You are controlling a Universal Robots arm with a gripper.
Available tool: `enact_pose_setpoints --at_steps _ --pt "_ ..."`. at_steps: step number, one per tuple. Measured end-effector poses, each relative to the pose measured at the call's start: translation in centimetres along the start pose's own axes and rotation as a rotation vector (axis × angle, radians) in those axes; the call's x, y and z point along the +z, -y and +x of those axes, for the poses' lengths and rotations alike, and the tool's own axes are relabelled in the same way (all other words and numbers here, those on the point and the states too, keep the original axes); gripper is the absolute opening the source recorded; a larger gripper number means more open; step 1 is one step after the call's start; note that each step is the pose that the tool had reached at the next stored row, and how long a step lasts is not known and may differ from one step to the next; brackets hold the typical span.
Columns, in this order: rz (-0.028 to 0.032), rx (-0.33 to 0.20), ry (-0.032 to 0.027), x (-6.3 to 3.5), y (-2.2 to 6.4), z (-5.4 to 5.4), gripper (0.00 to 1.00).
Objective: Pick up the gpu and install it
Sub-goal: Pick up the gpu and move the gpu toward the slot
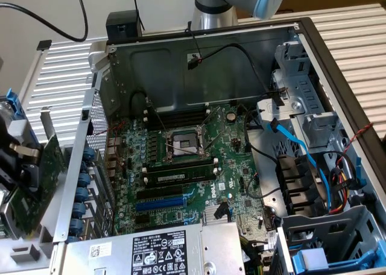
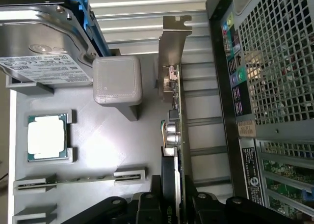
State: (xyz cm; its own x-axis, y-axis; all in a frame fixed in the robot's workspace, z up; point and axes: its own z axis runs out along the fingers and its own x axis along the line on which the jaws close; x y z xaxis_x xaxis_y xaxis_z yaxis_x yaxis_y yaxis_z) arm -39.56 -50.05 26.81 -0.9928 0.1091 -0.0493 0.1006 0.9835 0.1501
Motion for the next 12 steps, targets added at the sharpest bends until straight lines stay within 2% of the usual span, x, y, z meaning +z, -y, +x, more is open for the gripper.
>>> enact_pose_setpoints --at_steps 5,12 --pt "0.0007 0.001 -0.0057 -2.28 0.09 -0.2 0.29" --pt "0.0008 0.001 -0.0072 -5.47 -0.01 -0.5 0.29"
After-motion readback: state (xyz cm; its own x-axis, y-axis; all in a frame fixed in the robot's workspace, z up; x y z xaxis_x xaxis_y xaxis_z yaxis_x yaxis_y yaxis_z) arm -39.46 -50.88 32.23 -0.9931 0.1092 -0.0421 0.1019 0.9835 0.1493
